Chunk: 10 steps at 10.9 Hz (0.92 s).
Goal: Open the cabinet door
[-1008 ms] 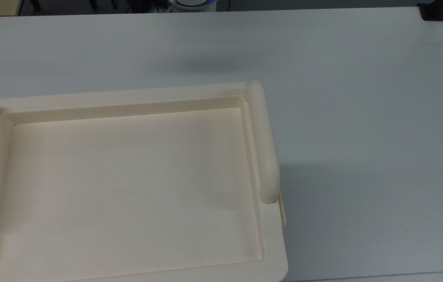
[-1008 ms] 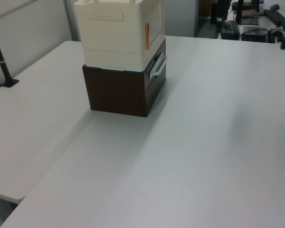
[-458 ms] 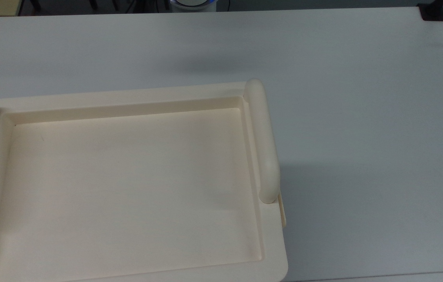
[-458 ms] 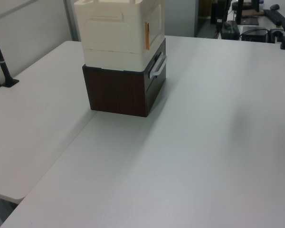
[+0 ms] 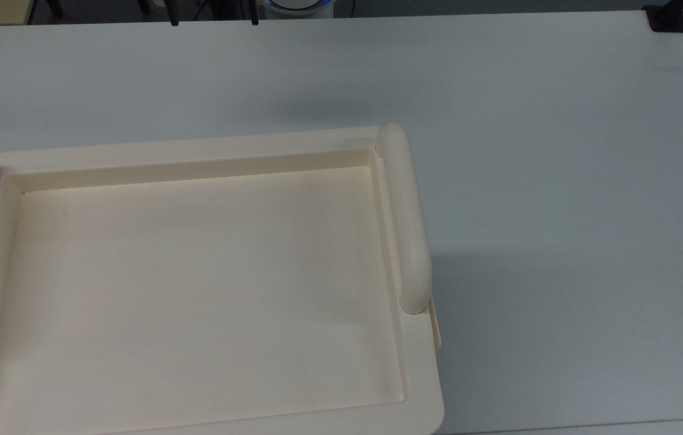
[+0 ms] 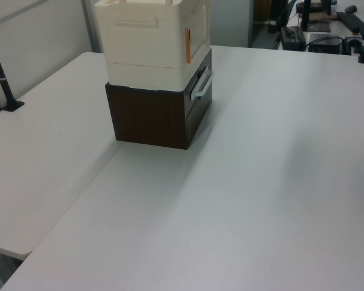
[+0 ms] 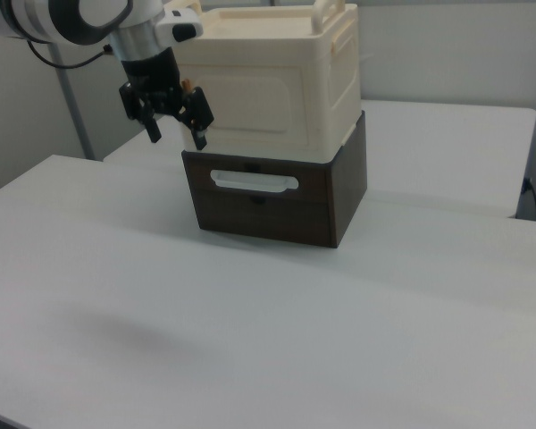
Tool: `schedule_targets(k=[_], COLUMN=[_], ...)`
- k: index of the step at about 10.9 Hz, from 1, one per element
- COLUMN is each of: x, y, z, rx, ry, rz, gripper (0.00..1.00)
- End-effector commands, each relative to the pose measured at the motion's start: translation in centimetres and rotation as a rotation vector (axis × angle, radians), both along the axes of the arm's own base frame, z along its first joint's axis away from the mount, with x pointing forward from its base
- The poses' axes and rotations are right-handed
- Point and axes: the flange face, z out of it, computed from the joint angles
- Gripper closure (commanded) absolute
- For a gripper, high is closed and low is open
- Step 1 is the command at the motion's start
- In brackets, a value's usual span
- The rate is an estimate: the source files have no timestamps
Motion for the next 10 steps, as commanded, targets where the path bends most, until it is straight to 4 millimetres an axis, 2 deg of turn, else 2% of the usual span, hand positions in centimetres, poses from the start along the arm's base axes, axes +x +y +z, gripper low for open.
schedule_targets(k=[1, 5, 7, 10], x=[0.0, 2.2, 3.9, 7.3], y=[0.4, 1.7, 2.6, 6.4], z=[1.9, 3.6, 2.7, 0.4], rx=[-0.034, 0.016, 0.033, 0.068], ry=[-0.091, -0.302, -0.355, -0.462], rz=[0.12, 0.142, 0.135, 0.162], gripper=[0.0, 0.05, 0.01, 0.01])
